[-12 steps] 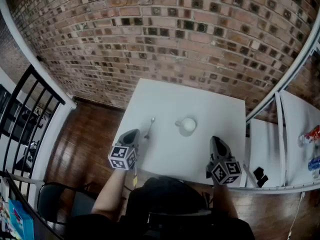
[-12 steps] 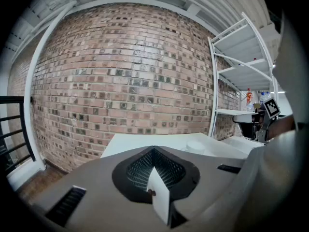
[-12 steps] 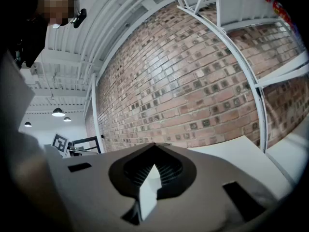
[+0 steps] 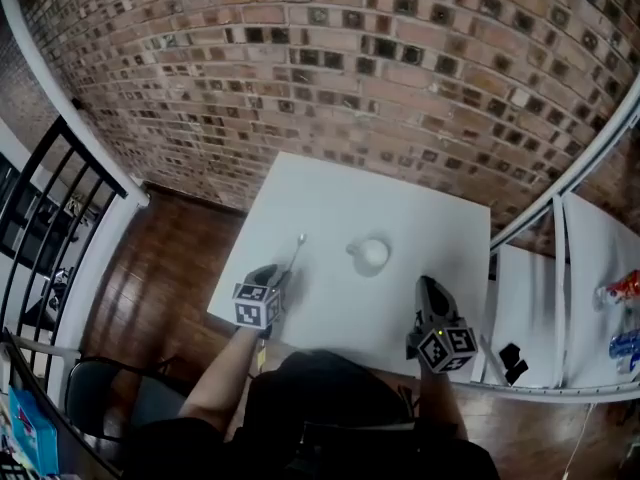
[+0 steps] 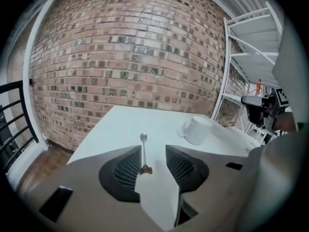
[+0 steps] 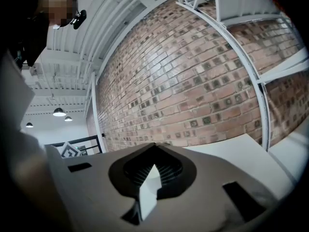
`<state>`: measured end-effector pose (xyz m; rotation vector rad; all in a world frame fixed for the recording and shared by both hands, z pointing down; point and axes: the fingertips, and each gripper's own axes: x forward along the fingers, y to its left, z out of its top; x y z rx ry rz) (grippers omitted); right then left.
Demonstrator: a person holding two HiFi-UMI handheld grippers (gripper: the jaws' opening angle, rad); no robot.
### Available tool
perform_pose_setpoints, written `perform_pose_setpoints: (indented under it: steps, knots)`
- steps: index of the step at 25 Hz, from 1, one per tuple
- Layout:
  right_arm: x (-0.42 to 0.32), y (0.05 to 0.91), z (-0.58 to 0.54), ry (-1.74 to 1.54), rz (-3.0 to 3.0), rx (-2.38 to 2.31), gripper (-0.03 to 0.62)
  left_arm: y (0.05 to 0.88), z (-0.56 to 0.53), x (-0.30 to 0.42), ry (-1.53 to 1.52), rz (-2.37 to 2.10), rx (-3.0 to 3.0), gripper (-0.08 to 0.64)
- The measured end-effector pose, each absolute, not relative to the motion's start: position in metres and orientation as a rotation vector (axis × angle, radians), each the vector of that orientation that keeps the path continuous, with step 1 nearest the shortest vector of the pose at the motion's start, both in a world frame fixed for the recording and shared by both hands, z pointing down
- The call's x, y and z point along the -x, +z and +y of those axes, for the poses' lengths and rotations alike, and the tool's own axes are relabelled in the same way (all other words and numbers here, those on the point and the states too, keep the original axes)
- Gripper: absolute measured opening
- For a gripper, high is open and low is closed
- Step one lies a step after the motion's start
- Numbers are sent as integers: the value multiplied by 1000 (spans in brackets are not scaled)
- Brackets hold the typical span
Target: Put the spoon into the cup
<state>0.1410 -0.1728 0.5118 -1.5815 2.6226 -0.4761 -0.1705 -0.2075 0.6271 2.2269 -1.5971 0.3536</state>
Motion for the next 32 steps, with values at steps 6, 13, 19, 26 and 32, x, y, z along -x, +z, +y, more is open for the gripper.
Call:
perform_pose_setpoints:
  steps: [6,13,19,26,32]
  knots:
    - [-139,508,-180,-463,2658,1525,4,659,-219,175,431,-1626,-2179,207]
    - [-148,515,-188,-482,2658,1542,5,694,-232,168,540,-1575,-2146,207]
    - [-160,519,-194,-498,2637,1573,4,717,-235,170,625,-1597,-2080,204]
    - [-165,521,-199,-511,2629,1591,5,717,-234,166,676,-1632,-2095,202]
    - [-156,518,-208,-499,2640,1555,5,714,-234,165,702,-1593,-2078,127]
